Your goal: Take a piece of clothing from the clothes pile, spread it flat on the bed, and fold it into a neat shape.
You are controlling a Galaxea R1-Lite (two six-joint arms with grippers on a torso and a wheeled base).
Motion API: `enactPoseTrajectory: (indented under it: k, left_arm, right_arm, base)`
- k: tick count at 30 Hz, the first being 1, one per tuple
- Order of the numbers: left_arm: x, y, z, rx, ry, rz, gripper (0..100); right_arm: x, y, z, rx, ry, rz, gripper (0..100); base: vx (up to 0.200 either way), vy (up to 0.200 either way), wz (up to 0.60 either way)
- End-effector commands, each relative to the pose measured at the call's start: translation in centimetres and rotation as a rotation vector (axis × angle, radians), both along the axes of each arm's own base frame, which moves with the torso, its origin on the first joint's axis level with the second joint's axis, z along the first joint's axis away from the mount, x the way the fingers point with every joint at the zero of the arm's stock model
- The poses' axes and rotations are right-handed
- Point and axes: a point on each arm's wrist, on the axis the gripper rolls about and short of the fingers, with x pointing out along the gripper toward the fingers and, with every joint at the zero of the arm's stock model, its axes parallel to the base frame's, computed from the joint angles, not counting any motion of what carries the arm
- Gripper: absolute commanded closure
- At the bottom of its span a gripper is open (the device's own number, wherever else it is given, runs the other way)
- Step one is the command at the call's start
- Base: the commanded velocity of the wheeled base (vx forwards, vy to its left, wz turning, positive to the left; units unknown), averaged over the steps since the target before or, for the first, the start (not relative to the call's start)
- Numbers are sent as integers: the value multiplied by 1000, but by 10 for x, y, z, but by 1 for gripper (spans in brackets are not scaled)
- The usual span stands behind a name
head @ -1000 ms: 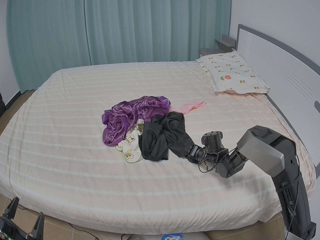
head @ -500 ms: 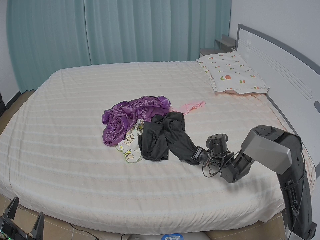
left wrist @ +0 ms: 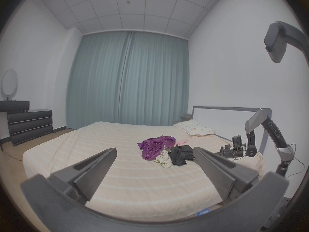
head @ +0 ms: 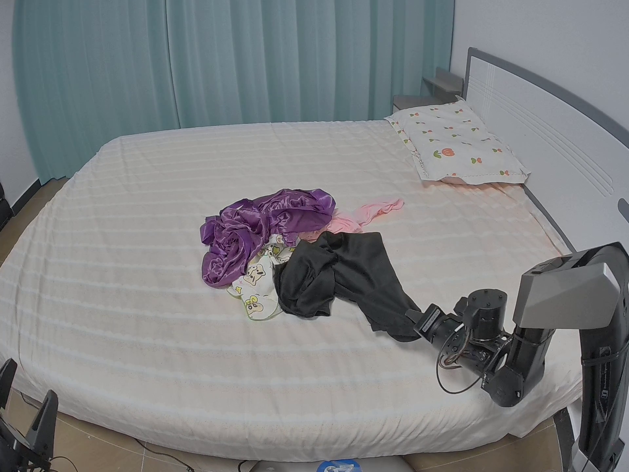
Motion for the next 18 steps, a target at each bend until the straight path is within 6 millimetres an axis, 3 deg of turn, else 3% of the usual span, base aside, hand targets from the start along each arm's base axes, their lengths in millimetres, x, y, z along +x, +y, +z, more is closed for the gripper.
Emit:
enactPoseTrajectory:
  k: [1, 2, 3, 7, 10, 11, 13, 14, 15, 18]
  left_arm:
    - [85, -8, 13, 40, 390, -159, 0]
    - [88, -8, 13, 38, 395, -165, 0]
    - [115, -18, 9, 6, 449, -225, 0]
    - [169, -47, -8, -101, 573, -285, 0]
    - [211, -73, -33, -144, 661, -273, 0]
    - [213, -74, -34, -147, 666, -272, 0]
    - [250, -90, -53, -239, 718, -229, 0]
    - [252, -91, -54, -244, 722, -227, 0]
    - [274, -99, -65, -300, 759, -202, 0]
    - [302, -116, -84, -322, 794, -194, 0]
  right_arm:
    - [-15, -4, 11, 67, 28, 1, 100]
    - [-15, -4, 11, 68, 27, 3, 100]
    - [-15, -4, 11, 68, 28, -1, 100]
    - [-15, -3, 9, 67, 35, 3, 100]
    - [-16, -1, 8, 67, 38, 9, 100]
    - [-16, -1, 8, 66, 38, 7, 100]
    - [-19, 3, 8, 64, 39, 17, 100]
    - [-19, 3, 8, 64, 39, 17, 100]
    - [-20, 3, 8, 63, 42, 16, 100]
    - [-21, 2, 8, 61, 46, 15, 100]
  base:
    - [0, 0, 0]
    - [0, 0, 0]
    - [0, 0, 0]
    - [0, 0, 0]
    - [0, 0, 0]
    - [0, 0, 0]
    - [0, 0, 0]
    - [0, 0, 0]
    - [0, 0, 0]
    - [0, 0, 0]
